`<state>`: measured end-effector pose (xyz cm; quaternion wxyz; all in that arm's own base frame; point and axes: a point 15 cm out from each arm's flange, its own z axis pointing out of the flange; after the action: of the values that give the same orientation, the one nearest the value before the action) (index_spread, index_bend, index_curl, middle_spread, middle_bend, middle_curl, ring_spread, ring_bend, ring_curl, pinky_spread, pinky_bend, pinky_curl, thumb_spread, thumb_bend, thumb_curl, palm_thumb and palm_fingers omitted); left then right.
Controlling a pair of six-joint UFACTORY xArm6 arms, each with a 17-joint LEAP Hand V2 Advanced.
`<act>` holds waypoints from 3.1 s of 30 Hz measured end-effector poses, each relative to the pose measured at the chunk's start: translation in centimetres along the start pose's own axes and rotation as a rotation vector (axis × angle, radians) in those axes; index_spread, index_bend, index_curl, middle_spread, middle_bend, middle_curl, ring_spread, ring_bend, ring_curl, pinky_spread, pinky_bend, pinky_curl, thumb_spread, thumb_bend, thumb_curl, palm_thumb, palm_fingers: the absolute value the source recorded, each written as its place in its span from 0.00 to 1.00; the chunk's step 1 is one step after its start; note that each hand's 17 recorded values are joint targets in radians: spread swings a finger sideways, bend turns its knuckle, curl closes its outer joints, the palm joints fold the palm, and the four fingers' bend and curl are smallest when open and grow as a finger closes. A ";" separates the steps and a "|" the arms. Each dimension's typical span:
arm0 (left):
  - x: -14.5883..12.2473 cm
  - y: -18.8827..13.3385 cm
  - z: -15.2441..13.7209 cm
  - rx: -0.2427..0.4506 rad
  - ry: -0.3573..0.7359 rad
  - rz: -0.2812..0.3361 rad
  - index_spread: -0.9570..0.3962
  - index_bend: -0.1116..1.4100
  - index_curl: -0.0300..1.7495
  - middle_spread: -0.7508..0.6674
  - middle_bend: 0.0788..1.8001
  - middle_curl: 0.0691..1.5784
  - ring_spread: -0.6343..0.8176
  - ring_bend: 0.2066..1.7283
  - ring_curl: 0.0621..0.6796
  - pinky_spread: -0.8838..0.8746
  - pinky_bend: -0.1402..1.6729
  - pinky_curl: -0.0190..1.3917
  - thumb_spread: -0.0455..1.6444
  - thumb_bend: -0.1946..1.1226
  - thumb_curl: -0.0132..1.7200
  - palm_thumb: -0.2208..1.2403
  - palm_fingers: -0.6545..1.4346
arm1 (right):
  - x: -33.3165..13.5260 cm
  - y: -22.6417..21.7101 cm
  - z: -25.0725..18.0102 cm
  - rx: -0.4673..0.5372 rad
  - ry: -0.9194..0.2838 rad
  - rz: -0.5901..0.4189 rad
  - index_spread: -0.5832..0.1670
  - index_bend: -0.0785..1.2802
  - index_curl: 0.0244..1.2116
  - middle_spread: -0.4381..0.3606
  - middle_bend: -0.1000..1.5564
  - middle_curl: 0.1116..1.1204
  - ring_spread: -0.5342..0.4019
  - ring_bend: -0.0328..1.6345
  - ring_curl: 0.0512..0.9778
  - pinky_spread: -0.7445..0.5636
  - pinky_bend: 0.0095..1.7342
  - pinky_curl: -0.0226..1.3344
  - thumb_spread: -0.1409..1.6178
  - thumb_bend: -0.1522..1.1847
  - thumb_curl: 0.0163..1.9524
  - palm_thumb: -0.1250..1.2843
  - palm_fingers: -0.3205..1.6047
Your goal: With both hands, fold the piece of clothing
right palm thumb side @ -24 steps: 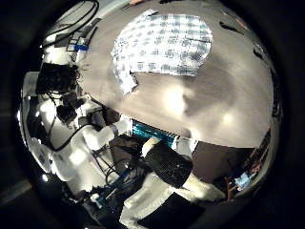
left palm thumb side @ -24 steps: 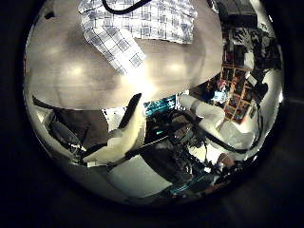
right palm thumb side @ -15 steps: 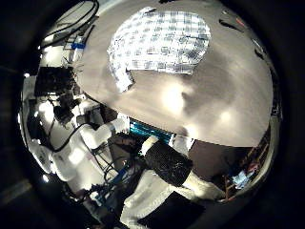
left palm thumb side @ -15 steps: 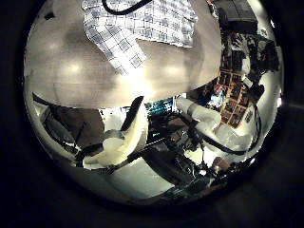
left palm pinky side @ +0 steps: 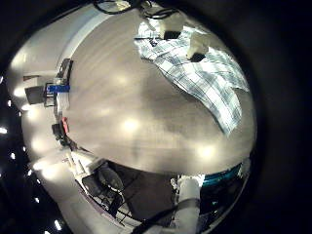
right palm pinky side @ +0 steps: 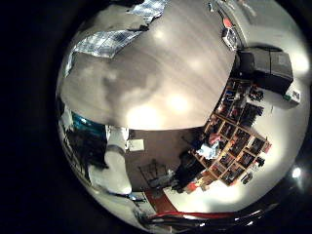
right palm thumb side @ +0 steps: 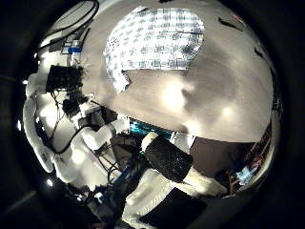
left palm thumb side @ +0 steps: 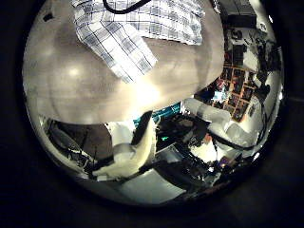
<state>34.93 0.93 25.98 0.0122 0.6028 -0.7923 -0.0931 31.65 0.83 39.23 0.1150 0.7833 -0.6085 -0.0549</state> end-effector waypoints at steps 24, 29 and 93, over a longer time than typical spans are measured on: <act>1.8 -5.0 9.8 -0.132 0.006 0.103 0.70 0.23 0.23 0.57 0.30 0.25 0.54 0.30 0.22 0.64 0.20 0.23 0.54 0.15 0.21 0.34 0.54 | -0.2 0.3 1.0 -0.046 -0.005 -0.003 0.24 0.18 0.24 0.45 0.28 0.25 0.50 0.46 0.14 0.75 0.46 0.02 0.83 0.10 0.13 0.36 0.32; 1.6 -4.8 8.6 -0.123 -0.031 0.091 0.62 0.20 0.25 0.44 0.39 0.34 0.27 0.50 0.40 0.43 0.37 0.30 0.59 0.21 0.24 0.53 0.74 | -0.3 0.1 1.1 -0.052 -0.004 -0.007 0.24 0.18 0.24 0.45 0.28 0.25 0.50 0.46 0.14 0.75 0.46 0.03 0.83 0.10 0.13 0.36 0.32; 2.9 0.6 -4.2 -0.221 0.003 0.139 0.23 0.20 0.85 0.07 0.45 0.72 0.12 0.77 0.72 0.15 0.70 0.53 0.68 0.14 0.34 0.76 0.77 | -6.6 -12.8 14.2 0.055 0.178 -0.007 0.16 0.62 0.52 0.17 0.65 0.66 0.29 0.78 0.50 0.35 0.83 0.22 0.74 0.15 0.21 0.70 0.79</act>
<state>34.12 -2.21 29.94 0.0860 0.5416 -0.8171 -0.1778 38.77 8.54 21.94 0.1467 0.7901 -0.5944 0.0312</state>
